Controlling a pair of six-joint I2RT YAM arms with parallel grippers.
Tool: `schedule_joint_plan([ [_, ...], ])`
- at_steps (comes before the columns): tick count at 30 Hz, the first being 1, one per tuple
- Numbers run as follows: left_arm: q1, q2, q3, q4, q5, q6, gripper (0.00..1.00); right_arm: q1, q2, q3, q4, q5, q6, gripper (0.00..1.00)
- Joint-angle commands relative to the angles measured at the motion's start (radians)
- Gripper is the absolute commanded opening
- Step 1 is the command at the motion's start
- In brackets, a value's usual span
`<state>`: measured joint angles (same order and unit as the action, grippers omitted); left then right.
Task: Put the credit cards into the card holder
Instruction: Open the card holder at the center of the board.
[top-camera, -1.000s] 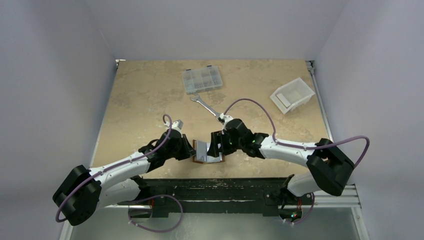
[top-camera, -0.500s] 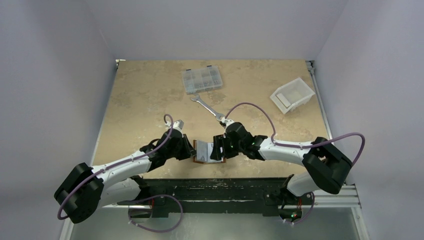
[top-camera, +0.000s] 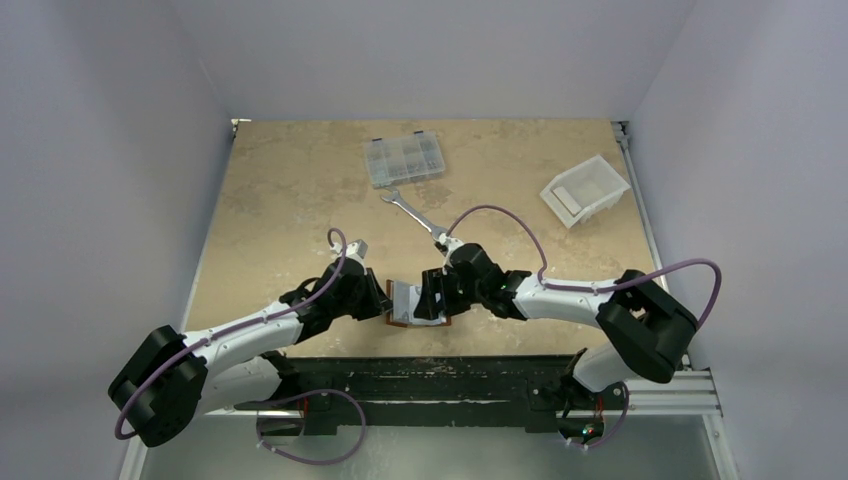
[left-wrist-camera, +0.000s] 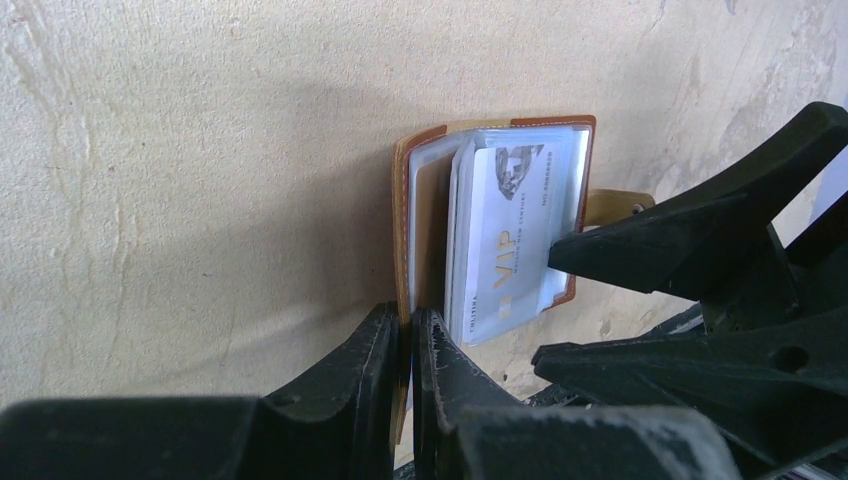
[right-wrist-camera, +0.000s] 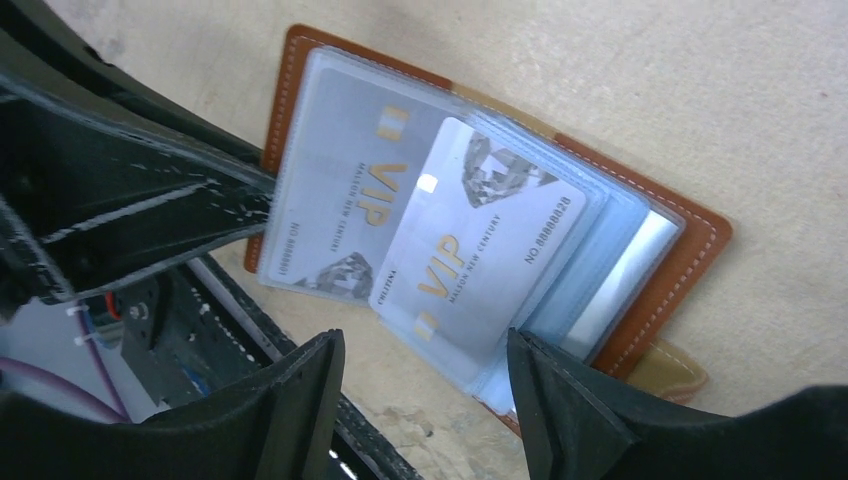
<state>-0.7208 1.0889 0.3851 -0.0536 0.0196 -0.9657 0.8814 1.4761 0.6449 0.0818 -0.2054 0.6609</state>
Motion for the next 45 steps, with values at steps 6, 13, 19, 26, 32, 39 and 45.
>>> schedule_joint_plan([
  [6, -0.002, 0.003, 0.036, 0.008, 0.005, 0.013, 0.05, 0.000, 0.012, 0.020, 0.158, -0.111, 0.044, 0.68],
  [13, -0.003, -0.012, 0.039, -0.018, -0.005, 0.016, 0.09, 0.000, -0.014, 0.012, 0.106, -0.073, 0.038, 0.68],
  [19, -0.003, -0.062, 0.103, -0.159, -0.042, 0.039, 0.51, 0.000, -0.087, -0.006, -0.021, 0.045, -0.007, 0.70],
  [26, -0.001, -0.173, 0.228, -0.364, -0.152, 0.052, 0.68, -0.008, -0.140, -0.059, -0.022, 0.069, 0.018, 0.65],
  [32, -0.003, -0.160, 0.231, -0.243, -0.058, 0.062, 0.46, -0.035, -0.146, -0.088, 0.004, 0.041, 0.020, 0.45],
  [39, -0.067, 0.080, 0.188, 0.084, 0.124, 0.028, 0.17, -0.065, -0.167, -0.129, 0.035, 0.022, 0.021, 0.30],
  [45, -0.073, 0.180, 0.156, 0.164, 0.120, 0.025, 0.07, -0.094, -0.152, -0.147, 0.055, 0.003, 0.011, 0.14],
])
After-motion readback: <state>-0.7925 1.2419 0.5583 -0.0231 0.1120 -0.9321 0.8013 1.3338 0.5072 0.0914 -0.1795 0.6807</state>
